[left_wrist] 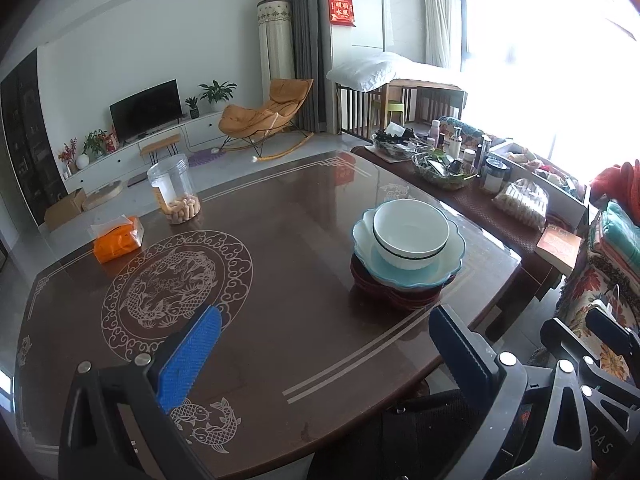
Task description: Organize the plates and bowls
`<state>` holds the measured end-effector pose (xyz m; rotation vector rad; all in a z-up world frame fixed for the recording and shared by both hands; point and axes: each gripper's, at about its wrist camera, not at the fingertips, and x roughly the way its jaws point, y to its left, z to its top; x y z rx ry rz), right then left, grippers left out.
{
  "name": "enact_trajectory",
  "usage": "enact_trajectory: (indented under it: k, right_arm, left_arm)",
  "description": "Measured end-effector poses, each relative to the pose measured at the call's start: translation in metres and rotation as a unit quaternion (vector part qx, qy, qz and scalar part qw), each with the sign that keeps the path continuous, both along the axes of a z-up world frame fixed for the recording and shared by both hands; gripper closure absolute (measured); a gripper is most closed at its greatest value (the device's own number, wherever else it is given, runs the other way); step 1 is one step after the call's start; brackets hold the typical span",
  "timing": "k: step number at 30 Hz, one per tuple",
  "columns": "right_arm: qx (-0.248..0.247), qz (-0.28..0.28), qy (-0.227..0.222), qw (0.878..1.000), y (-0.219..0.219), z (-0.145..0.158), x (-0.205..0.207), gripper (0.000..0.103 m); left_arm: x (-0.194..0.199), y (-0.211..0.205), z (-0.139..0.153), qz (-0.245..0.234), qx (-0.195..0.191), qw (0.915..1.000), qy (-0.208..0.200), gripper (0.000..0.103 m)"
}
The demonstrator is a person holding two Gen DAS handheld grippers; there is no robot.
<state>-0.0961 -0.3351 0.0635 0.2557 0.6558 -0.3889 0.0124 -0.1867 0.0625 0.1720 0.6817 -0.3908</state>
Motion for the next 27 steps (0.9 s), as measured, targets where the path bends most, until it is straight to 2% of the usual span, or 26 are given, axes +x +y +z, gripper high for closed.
enact_trajectory:
  k: [1,10,21,27]
  right_arm:
    - [-0.003,0.0,0.0,1.0,0.002,0.002,-0.001,0.029]
    - [-0.029,-0.022,0.011,0.999,0.013,0.009,-0.013,0.029]
    - [-0.04,-0.006,0.005,0.999,0.025,0.01,-0.011,0.029]
    - [-0.035,-0.005,0.009,0.999,0.023,0.006,-0.008,0.029]
  left_arm:
    - [-0.003,0.0,0.001,0.001,0.003,1.0,-0.002,0.0]
    - [-0.017,0.003,0.0,0.003,0.005,0.9999,0.014,0.0]
    - [-0.014,0.002,-0.024,0.008,0.035,0.9977,0.059,0.0]
    - [-0.012,0.001,-0.026,0.014,0.055,0.9974,0.045,0.0]
